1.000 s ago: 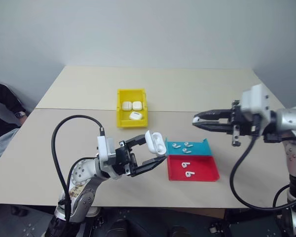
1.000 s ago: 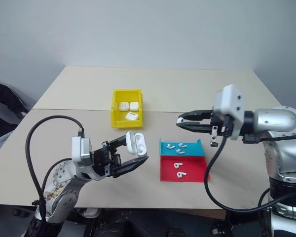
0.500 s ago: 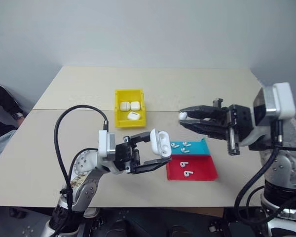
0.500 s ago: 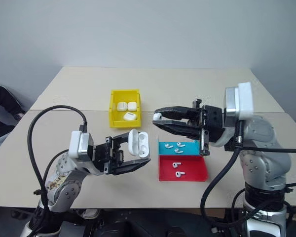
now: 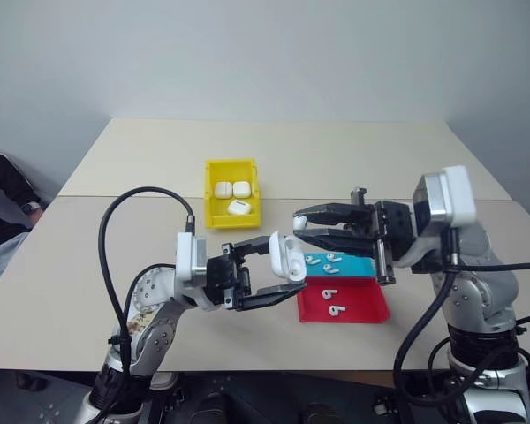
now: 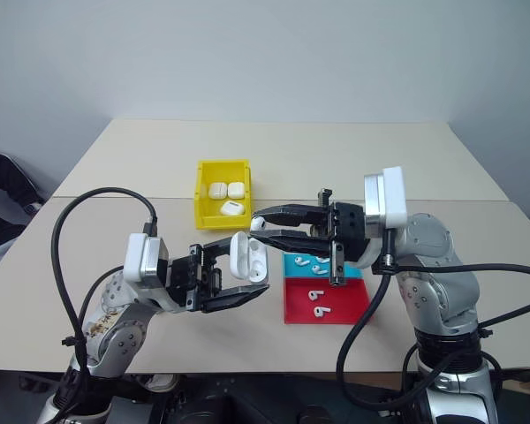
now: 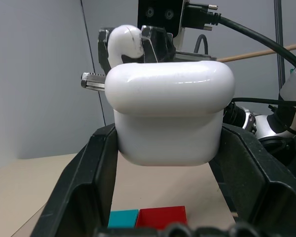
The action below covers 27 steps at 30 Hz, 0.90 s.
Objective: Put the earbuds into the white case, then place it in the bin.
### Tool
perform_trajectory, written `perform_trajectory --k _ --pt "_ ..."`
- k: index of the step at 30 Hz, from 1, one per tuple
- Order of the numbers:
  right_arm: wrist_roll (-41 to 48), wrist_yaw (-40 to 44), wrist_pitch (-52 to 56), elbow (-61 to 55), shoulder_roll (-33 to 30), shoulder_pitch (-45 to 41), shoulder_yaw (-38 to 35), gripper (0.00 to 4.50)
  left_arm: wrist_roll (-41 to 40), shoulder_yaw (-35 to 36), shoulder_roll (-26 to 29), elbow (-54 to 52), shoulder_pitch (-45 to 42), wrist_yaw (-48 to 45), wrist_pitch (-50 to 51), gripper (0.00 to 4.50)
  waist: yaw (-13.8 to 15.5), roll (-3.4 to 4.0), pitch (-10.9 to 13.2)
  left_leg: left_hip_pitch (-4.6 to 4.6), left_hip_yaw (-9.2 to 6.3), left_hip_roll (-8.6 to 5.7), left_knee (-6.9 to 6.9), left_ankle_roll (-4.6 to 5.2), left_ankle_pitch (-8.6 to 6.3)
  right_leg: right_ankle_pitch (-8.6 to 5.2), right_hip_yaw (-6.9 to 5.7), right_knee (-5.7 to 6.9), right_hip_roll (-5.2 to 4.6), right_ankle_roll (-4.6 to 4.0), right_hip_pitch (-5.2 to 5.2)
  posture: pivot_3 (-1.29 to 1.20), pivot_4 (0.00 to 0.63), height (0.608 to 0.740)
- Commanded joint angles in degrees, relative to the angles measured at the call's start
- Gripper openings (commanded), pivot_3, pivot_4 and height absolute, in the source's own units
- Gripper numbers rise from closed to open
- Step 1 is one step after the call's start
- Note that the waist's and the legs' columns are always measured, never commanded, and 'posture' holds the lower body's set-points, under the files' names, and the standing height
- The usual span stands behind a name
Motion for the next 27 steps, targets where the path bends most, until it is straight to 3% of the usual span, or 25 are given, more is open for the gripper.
perform_trajectory --k 1,13,19,27 --pt "-1.1 0.6 -2.2 -0.6 -0.8 0.4 0.3 0.62 0.1 0.4 -0.5 -0.8 0.0 0.0 -0.5 2.76 0.0 0.00 0.0 0.00 0.00 0.00 0.00 0.00 0.00 0.00 0.00 0.00 0.00 0.00 0.00 0.00 0.150 0.740" --pt "-3.1 1.9 -4.2 0.0 -2.0 1.8 2.1 0.62 0.8 0.0 -1.5 0.0 -0.3 -0.7 -1.2 2.76 0.0 0.00 0.0 0.00 0.00 0.00 -0.02 0.00 0.00 0.00 0.00 -0.02 0.00 0.00 -0.01 0.00 0.150 0.740" --pt "-3.6 4.1 -6.6 -0.7 -3.1 2.6 2.0 2.52 1.5 0.2 -2.1 0.7 -0.5 -1.0 -1.2 2.76 0.0 0.00 0.0 -0.01 0.01 0.00 -0.02 0.00 0.00 0.00 0.00 -0.02 0.00 0.00 -0.01 0.00 0.150 0.740" --pt "-3.2 5.0 -6.4 2.2 -5.9 -0.8 -0.1 2.52 6.3 0.1 -1.1 4.2 1.5 -2.2 -4.9 2.76 -0.1 0.00 0.0 -0.01 0.01 0.00 -0.03 0.00 0.00 0.00 0.01 -0.04 0.00 0.00 -0.02 0.00 0.150 0.740"
